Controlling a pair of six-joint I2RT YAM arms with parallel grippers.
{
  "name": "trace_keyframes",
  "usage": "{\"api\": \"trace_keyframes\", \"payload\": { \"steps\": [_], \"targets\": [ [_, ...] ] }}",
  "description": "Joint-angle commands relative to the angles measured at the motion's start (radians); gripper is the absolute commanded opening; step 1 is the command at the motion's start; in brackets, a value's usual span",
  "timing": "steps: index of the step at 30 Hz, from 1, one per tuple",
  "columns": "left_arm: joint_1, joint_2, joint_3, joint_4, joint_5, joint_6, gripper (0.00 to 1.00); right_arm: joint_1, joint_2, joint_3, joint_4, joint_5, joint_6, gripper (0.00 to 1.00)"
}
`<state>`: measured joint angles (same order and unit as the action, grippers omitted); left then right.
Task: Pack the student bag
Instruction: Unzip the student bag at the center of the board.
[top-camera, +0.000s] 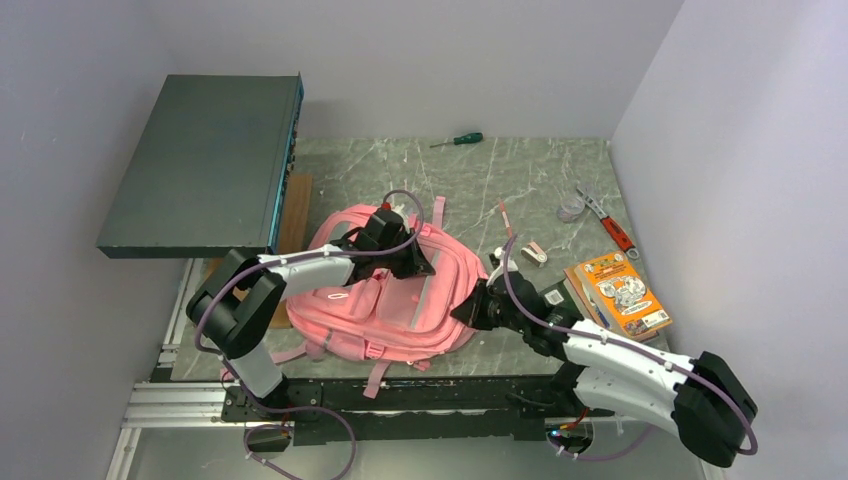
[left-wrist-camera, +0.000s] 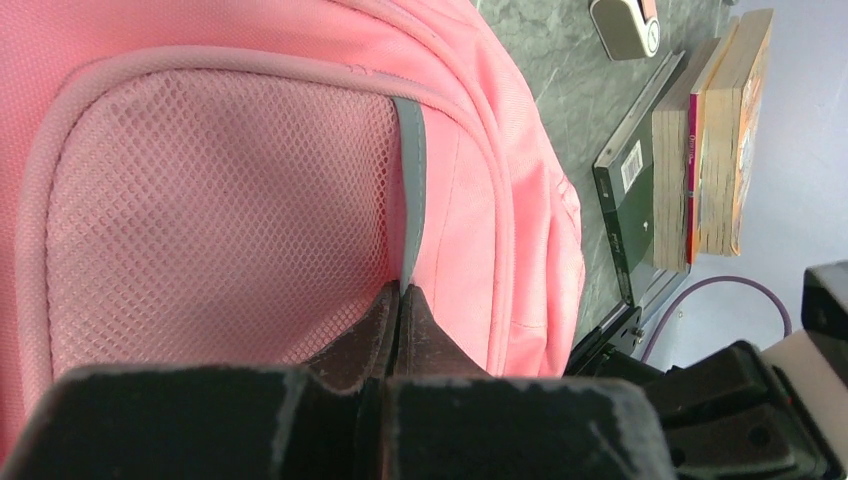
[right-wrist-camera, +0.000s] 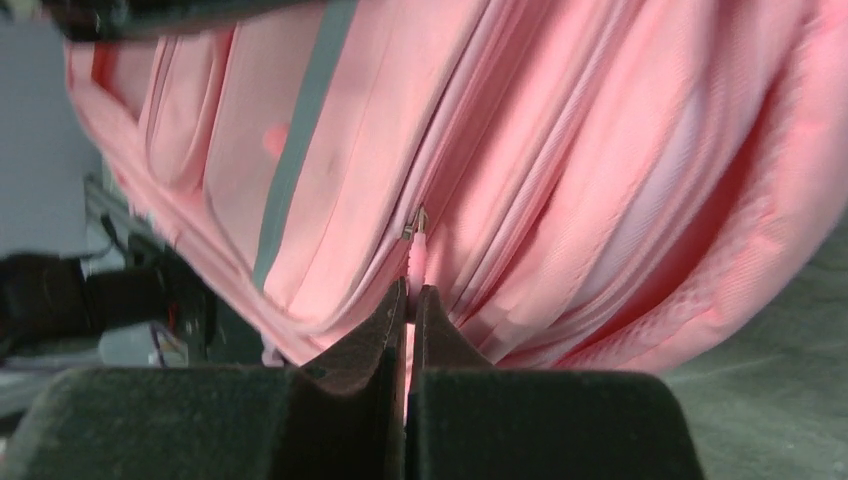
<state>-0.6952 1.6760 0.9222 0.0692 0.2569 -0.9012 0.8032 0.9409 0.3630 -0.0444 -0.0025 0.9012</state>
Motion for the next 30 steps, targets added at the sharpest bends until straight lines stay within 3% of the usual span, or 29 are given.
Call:
{"api": "trace_keyframes", "payload": {
  "steps": [1, 7, 11, 16, 22, 30],
  "targets": [
    [0.029, -0.045, 0.025, 0.079, -0.124, 0.050, 0.00, 0.068, -0.065, -0.048, 0.019, -0.251, -0.153, 0.00],
    [0.031, -0.048, 0.037, 0.091, -0.136, 0.040, 0.00, 0.150, -0.136, -0.101, 0.120, -0.421, -0.294, 0.00],
    [0.031, -0.045, 0.062, 0.084, -0.134, 0.027, 0.00, 0.245, -0.090, -0.085, 0.209, -0.424, -0.352, 0.00],
    [0.021, -0.059, 0.057, 0.090, -0.158, -0.004, 0.00, 0.415, 0.094, 0.032, 0.163, -0.238, -0.460, 0.00],
    [0.020, -0.083, 0.065, 0.048, -0.216, 0.013, 0.00, 0.650, 0.109, 0.046, 0.110, 0.035, -0.474, 0.00],
    [0.013, -0.098, 0.053, 0.066, -0.205, 0.004, 0.00, 0.670, 0.106, 0.093, 0.135, 0.192, -0.489, 0.00]
  ]
}}
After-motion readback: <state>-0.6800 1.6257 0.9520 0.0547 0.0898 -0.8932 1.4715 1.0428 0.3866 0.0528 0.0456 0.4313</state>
